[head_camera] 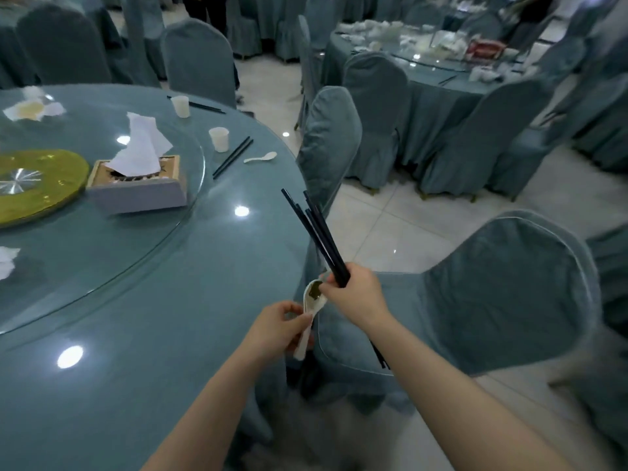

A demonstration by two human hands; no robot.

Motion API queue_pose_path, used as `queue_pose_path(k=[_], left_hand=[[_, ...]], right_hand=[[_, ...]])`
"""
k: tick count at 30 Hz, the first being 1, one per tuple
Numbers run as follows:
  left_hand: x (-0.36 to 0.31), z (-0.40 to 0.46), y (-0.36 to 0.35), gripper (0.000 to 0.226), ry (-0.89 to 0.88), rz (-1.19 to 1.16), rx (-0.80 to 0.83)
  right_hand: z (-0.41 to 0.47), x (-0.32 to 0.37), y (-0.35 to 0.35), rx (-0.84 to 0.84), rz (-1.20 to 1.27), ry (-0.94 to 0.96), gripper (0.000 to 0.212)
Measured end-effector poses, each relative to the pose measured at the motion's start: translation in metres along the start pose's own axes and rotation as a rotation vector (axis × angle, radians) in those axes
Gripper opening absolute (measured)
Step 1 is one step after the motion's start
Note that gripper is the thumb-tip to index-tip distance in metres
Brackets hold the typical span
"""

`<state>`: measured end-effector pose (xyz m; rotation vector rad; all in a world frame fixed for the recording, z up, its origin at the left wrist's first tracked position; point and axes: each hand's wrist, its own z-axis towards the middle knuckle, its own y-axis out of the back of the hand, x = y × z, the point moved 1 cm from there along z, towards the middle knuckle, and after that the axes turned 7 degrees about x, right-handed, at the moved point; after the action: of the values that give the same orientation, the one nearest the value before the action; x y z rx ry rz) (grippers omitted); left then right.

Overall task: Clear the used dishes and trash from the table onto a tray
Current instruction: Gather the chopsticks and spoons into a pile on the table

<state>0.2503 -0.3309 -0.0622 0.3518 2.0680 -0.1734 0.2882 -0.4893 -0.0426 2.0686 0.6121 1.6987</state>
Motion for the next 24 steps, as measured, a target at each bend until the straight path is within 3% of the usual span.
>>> queue_pose_path(k=[4,14,20,24], left_hand=[[-0.018,0.016,-0.044,0.010,-0.012,0.062,0.068],[-0.073,0.056,-0.234,0.014,-0.078,0.118,0.236],[-0.095,0.081,-0.375,0.013,-0.130,0.003,0.298],[-0.112,0.097,-0.450,0.012,-0.133,-0.018,0.295]], right_hand=[[-0.019,-0.036,0.052,-0.072,0.061,-0.087,0.024],[-0.095,-0.176,0.242,-0.234,0.023,-0.259,0.017],[-0.133,-0.263,0.375,-0.162,-0.127,-0.295,0.025],[-0.140,-0.306,0.454,-0.207,-0.300,-0.288,0.024]])
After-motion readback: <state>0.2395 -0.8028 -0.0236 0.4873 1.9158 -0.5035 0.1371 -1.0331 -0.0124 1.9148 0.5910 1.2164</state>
